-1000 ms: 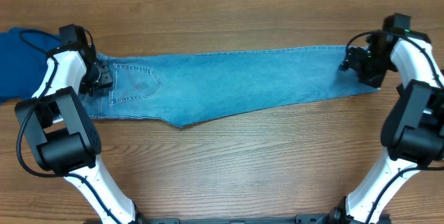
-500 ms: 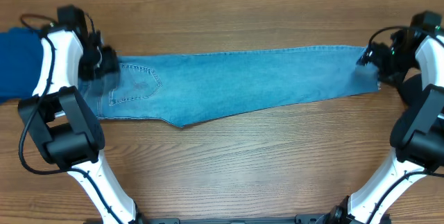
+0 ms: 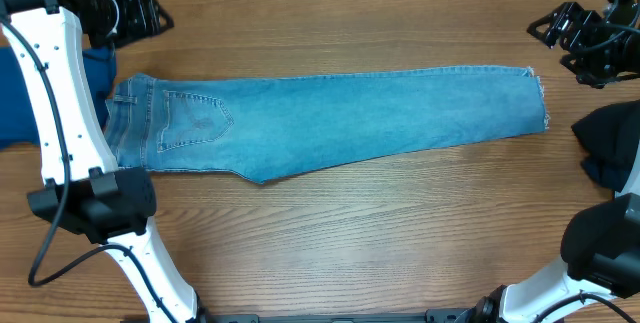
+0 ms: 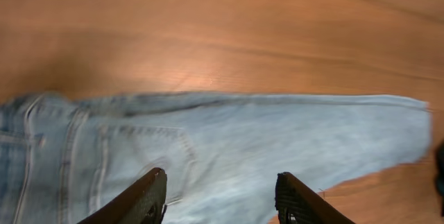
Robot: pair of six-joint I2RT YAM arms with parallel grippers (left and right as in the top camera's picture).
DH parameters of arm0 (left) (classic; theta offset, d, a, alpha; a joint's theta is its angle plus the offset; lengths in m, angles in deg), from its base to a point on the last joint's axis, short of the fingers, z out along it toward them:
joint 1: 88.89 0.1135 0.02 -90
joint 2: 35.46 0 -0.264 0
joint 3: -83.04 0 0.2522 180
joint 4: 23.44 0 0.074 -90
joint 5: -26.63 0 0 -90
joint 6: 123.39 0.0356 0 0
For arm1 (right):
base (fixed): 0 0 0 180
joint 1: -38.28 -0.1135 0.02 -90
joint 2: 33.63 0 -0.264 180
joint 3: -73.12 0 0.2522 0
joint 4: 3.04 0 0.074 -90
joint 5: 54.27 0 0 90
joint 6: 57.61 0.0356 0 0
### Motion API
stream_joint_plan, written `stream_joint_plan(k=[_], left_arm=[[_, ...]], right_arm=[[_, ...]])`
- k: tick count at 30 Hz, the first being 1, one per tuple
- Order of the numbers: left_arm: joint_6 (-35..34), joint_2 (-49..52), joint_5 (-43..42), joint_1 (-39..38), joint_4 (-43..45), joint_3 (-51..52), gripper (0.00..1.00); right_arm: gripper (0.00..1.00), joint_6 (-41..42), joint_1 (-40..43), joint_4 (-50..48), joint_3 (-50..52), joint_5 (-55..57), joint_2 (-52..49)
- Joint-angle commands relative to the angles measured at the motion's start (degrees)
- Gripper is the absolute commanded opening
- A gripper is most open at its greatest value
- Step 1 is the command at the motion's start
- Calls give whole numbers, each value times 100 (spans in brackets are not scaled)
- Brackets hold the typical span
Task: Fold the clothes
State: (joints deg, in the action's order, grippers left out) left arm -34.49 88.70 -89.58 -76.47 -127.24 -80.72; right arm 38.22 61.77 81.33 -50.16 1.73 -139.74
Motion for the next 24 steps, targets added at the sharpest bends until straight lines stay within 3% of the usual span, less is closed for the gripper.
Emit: stream_joint_plan(k=[1,6,15,19,21,24], left_arm=[[243,-629,-291,-313,-107,-791,55],[236,-1545,424,-629,-105,-1113,58],[190,-2566,168,-702,-675,-1091,62],[177,-2743,-44,-699,-660,-1084,74],[179,-2754,-39,-699,-667,-1084,100],[197,-2732,-17,-699,-673,-1051,100]], right_arm=[[100,13,-26,116,-76,-870,-9],[100,-4,-26,374,-76,-984,4],[100,-350,-37,623,-76,-588,391],[100,210,-37,603,-57,302,328],[100,378,-26,577,7,592,299],[100,509,22,424,214,988,245]])
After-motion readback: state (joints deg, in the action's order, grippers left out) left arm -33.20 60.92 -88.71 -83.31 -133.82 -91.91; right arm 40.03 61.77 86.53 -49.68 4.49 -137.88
